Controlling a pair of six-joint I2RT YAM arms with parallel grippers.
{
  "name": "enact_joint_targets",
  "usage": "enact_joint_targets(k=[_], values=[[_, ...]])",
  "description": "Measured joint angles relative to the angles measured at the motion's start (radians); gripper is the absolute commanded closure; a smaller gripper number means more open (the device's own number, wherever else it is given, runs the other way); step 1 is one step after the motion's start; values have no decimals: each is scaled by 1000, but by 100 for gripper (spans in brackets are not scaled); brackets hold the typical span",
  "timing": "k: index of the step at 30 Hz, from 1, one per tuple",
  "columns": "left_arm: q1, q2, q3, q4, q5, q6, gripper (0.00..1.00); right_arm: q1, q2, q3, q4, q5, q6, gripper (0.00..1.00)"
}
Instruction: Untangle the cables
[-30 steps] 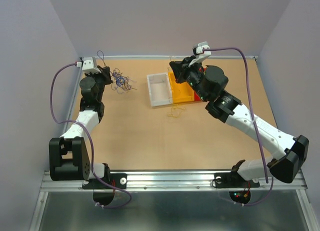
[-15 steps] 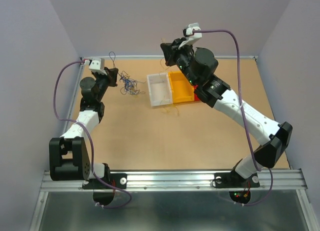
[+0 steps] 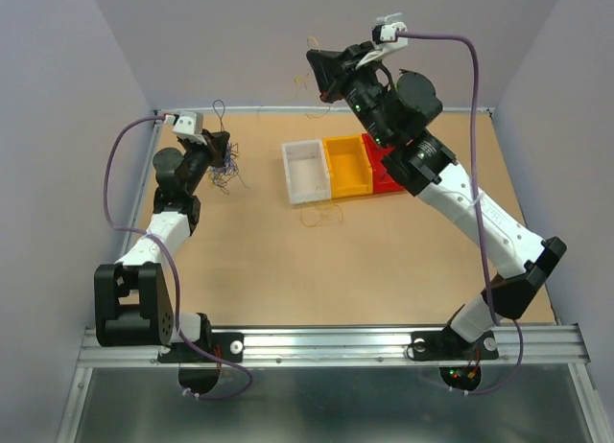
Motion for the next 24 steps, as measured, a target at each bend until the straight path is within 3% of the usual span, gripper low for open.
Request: enact_joint_targets(k=[24], values=[[0,0,0,5,10,1,97,-19,142,-285,-5,56,-5,100]])
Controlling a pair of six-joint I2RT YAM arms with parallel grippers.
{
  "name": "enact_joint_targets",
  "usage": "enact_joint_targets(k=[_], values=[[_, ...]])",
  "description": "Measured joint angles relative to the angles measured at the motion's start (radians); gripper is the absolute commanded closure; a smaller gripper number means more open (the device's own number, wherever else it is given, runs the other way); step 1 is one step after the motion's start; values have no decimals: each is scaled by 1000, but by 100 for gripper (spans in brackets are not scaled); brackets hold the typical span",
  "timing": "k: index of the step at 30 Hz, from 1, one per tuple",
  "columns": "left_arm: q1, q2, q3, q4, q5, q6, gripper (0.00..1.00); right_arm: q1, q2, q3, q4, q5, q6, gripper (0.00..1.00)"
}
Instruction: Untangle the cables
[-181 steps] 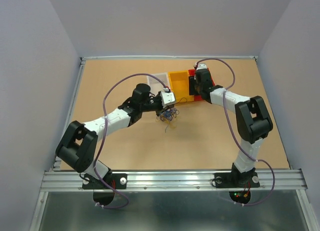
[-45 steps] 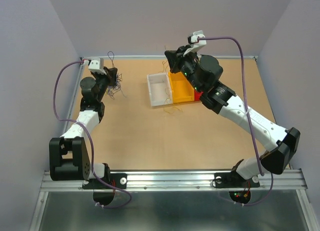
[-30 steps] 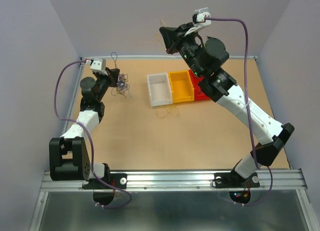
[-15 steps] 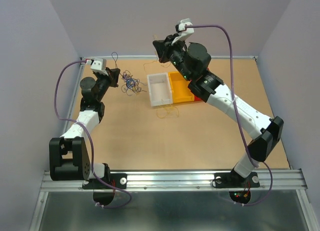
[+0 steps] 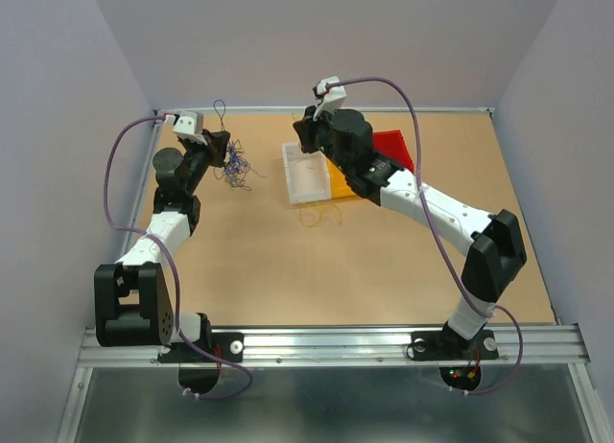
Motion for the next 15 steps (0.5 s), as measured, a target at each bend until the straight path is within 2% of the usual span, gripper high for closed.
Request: enact_joint_targets(k=[15], values=[[0,0,0,0,3,0,97,-80,256,-27,-15,-30,107,99]])
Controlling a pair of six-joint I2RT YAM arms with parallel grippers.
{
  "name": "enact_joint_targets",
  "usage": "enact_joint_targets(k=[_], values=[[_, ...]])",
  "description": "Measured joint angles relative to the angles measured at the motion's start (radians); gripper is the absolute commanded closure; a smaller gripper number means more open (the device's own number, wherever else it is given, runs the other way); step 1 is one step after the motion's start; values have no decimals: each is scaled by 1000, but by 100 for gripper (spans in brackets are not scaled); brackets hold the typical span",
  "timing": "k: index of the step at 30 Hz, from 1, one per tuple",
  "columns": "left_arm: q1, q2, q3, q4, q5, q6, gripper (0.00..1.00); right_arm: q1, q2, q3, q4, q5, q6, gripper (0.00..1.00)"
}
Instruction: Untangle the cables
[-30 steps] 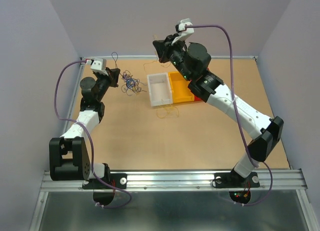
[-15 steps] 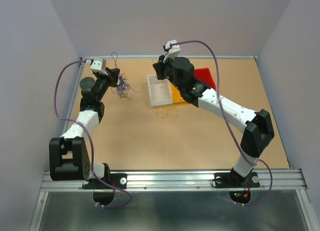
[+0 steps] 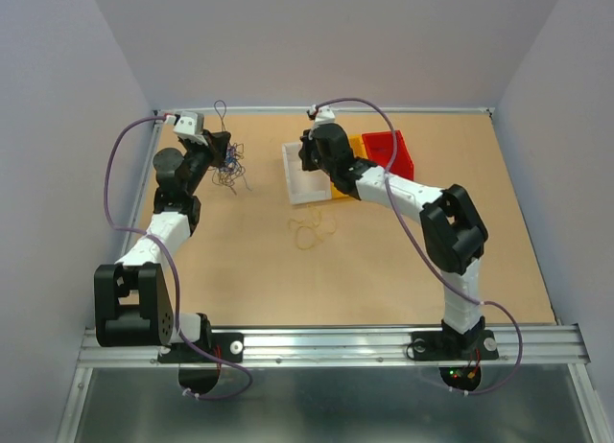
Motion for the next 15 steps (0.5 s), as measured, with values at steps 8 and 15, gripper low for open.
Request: enact_joint_targets(k=[8,15], values=[[0,-9,0,0,1,0,97,-38,399,394,-282,-42,71,99],[0,-11,0,0,4,0,97,-53,482,496,-391,-45,96,98]])
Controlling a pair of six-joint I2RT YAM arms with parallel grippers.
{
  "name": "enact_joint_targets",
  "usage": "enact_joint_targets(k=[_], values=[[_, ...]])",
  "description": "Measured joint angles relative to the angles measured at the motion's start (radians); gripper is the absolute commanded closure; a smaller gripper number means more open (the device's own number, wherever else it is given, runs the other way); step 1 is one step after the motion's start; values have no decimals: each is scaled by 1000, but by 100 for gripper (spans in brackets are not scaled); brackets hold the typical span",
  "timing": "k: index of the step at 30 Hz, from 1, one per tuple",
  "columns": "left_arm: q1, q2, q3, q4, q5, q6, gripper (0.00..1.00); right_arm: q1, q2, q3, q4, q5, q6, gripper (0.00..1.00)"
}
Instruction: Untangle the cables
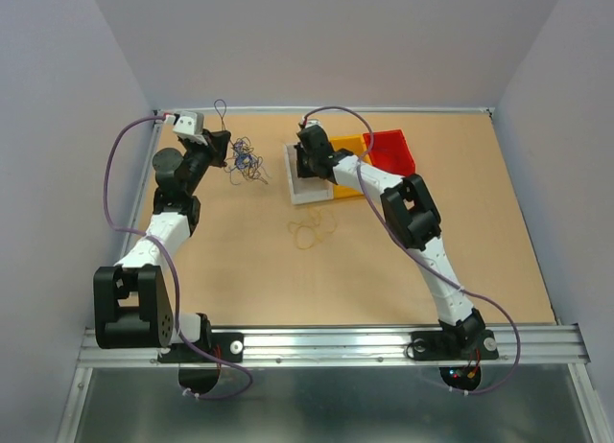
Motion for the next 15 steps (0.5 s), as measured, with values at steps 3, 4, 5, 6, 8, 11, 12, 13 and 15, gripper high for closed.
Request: enact_joint_targets(k=[3,4,5,6,8,11,12,13,15], values=[[0,0,0,0,0,0,97,0,-8,0,-22,0,-4,91],[0,0,0,0,0,0,97,1,-15,0,-40,0,-5,87],[0,0,0,0,0,0,97,1,-20,-3,-53,0,-10,78],[0,0,0,0,0,0,97,1,-32,-11,-65,3,-16,74],[0,0,0,0,0,0,97,2,-56,-30,-80,6,-23,62],[0,0,0,0,0,1,97,5,-114,-61,-98,15,-40,48],[0,0,0,0,0,1,97,9,-147,-76,-103,20,-47,38],[0,0,0,0,0,1,97,9,-177,-92,-104,26,-50,31],[-1,0,0,0,0,2,97,10,-232,-120,-105,32,-57,24]])
